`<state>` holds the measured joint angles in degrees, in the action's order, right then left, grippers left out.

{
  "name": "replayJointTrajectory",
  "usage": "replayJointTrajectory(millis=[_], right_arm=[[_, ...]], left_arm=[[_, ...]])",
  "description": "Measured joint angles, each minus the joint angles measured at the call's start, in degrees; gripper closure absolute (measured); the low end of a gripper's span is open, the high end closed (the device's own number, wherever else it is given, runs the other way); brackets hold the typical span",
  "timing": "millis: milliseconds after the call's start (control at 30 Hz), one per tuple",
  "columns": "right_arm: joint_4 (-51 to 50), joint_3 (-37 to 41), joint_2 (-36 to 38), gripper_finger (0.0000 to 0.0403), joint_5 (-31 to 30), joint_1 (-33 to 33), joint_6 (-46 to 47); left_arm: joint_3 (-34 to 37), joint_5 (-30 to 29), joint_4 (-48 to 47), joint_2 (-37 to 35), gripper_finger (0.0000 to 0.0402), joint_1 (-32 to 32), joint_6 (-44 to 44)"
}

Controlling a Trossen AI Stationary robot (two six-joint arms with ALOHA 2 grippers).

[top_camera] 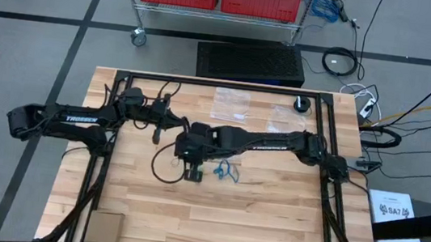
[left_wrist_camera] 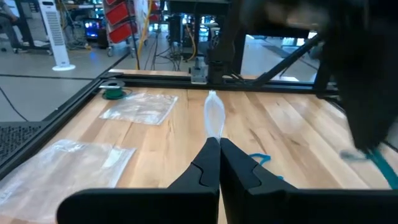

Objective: Sort rubber bands
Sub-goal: Put the dark blue rubber band into the left zip lock bag

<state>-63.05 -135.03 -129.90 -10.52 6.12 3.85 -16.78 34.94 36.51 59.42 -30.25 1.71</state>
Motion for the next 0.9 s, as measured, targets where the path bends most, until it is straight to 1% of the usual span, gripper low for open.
replayJointTrajectory(millis=[100, 200, 300, 567, 700, 900], right_arm=[[-2.87, 1.31, 2.73, 0.0399, -5.41, -0.13, -1.47], [-7.27, 1.30, 4.69, 0.0401, -11.14, -0.46, -1.58], [-9.32, 1.32, 6.25, 0.0401, -16.35, -0.64, -2.16], [-13.10, 1.34, 6.81, 0.0402, -20.62, -0.93, -5.61], [-13.76, 1.37, 7.13, 0.0402, -25.49, -0.79, -6.10], [-13.38, 1.29, 7.92, 0.0403, -25.70, -0.84, -6.55]], left_arm=[[0.00, 0.86, 0.01, 0.00, 0.0401, 0.29, -0.36], [0.00, 1.95, 0.21, 0.00, 0.0401, 0.64, -0.37], [0.00, 2.17, 0.24, 0.00, 0.0401, 0.82, -0.38], [0.00, 2.49, 0.26, 0.00, 0.0401, 0.82, -1.04], [0.00, 2.49, 0.20, 0.00, 0.0401, 0.82, -1.19], [0.00, 2.49, 0.22, 0.00, 0.0401, 0.82, -1.28]])
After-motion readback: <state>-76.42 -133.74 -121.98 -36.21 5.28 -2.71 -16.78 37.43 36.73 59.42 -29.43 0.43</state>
